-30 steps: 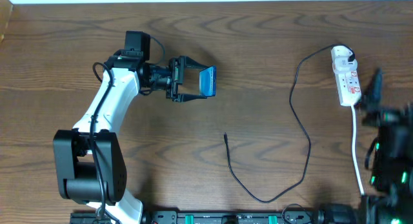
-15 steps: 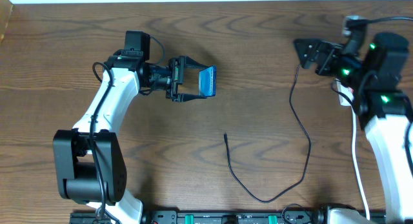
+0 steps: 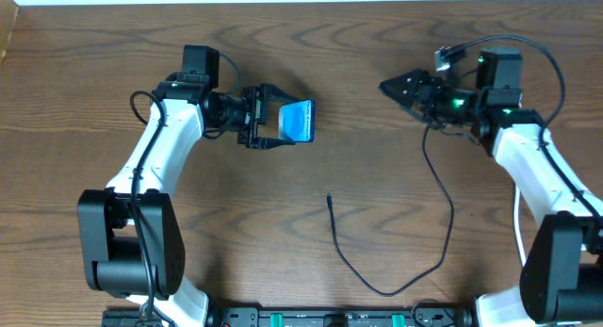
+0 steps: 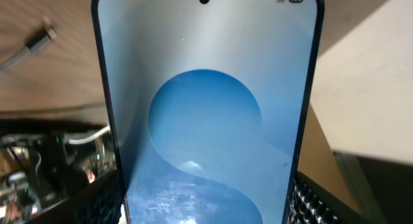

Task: Plug charger to phone and switch on socket
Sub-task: 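Raise the right arm and move its gripper toward the phone, then close the right gripper on the phone's right edge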

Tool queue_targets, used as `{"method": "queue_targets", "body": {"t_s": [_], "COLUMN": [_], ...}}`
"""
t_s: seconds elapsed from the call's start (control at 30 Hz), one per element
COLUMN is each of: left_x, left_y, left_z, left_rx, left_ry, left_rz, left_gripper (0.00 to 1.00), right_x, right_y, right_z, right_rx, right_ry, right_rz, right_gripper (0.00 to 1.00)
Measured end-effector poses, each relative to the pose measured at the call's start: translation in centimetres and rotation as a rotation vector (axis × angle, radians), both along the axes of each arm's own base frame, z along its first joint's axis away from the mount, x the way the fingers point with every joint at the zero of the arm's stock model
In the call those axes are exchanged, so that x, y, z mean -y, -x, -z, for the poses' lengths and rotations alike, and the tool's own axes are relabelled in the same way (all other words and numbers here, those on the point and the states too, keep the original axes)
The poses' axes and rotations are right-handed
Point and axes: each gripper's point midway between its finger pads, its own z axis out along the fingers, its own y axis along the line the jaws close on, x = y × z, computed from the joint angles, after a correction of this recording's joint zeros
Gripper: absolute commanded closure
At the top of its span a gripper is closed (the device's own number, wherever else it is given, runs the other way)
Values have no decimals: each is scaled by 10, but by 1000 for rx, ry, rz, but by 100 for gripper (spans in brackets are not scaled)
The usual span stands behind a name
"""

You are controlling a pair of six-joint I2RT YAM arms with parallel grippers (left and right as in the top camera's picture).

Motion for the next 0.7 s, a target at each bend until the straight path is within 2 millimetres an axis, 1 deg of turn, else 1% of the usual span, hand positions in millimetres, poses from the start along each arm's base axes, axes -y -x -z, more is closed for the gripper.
{"method": "queue_targets", "body": {"t_s": [0.17, 0.37, 0.53, 0.7], "left_x": [-3, 7, 17, 18], "left_y": [-2, 2, 7, 8], "left_z": [17, 32, 40, 46], "left_rx": [10, 20, 11, -4], "left_ry": [-118, -240, -308, -361], "left_rz": [-16, 1, 6, -16], "left_gripper": [93, 92, 93, 92], "right_x": [-25, -53, -73, -87], "right_y": [9, 23, 32, 41], "right_z": [5, 5, 8, 10], "right_rx": [11, 52, 72, 80], "right_ry": [9, 29, 53, 65], "right_rz": [-78, -170, -222, -264], "right_gripper": [1, 1, 1, 1]}}
